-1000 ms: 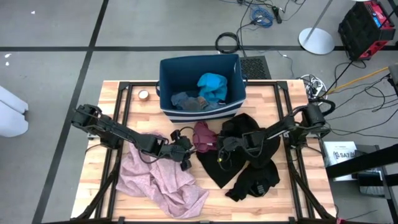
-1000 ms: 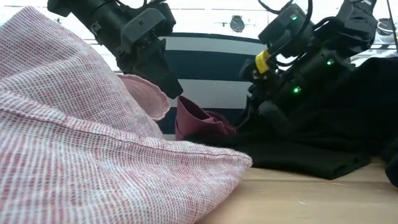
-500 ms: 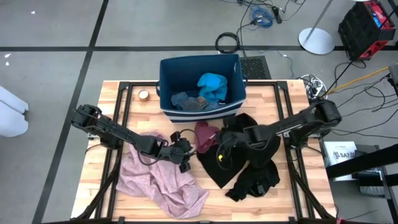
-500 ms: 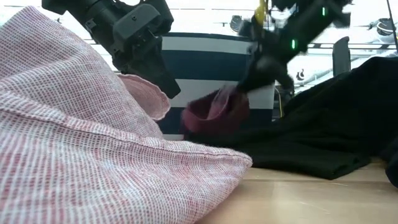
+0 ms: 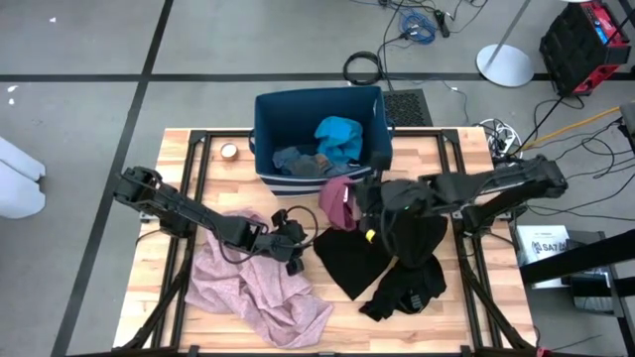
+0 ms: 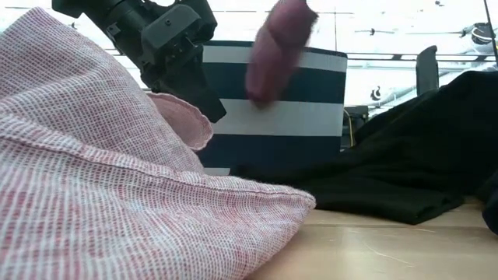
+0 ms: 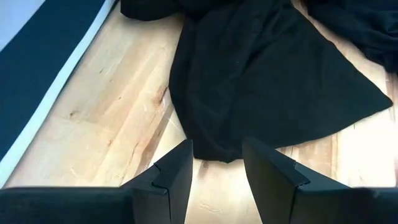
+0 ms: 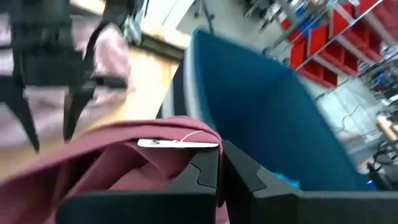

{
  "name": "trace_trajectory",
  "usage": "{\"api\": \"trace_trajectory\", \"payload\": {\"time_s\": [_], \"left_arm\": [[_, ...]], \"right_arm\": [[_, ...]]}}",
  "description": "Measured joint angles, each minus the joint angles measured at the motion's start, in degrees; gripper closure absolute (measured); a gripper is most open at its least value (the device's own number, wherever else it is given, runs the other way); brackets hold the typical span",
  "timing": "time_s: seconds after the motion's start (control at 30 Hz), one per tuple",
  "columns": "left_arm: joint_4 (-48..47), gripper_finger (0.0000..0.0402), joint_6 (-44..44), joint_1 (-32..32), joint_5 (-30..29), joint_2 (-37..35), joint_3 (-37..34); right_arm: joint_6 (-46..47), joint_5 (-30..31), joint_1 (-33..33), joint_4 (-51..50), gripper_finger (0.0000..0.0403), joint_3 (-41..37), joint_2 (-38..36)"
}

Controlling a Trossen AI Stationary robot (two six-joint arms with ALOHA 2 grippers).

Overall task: Sort clothes
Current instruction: Put the maroon boxer shorts into the blue laundry bin

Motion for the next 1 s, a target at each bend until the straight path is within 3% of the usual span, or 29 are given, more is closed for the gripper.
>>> {"api": "trace_trajectory", "payload": {"time_s": [0.23,0.4,0.57,0.77,1.0], "left_arm": [[0.39,0.0251,1.39,-1.44,-0.96,0.0,0.01],[0.46,0.0251,1.55,-2.02,-5.62,0.0,0.01],[1.39,0.0251,5.76,-3.27,-11.24,0.0,0.01],[2.01,0.0251,7.41,-3.76,-12.48,0.0,0.01],[2.01,0.0251,7.46,-3.78,-12.6,0.0,0.01]], "right_arm": [[-7.95,2.02,-2.14,0.66,0.0403,9.77,-0.9],[-12.2,1.68,-8.58,2.75,0.0403,14.65,-0.88],[-8.48,-9.77,-19.37,2.71,0.0403,18.53,-0.75],[-2.88,-21.08,-31.27,2.77,0.0403,21.28,2.82],[1.42,-30.92,-38.27,3.5,0.0403,21.84,12.48]]}}
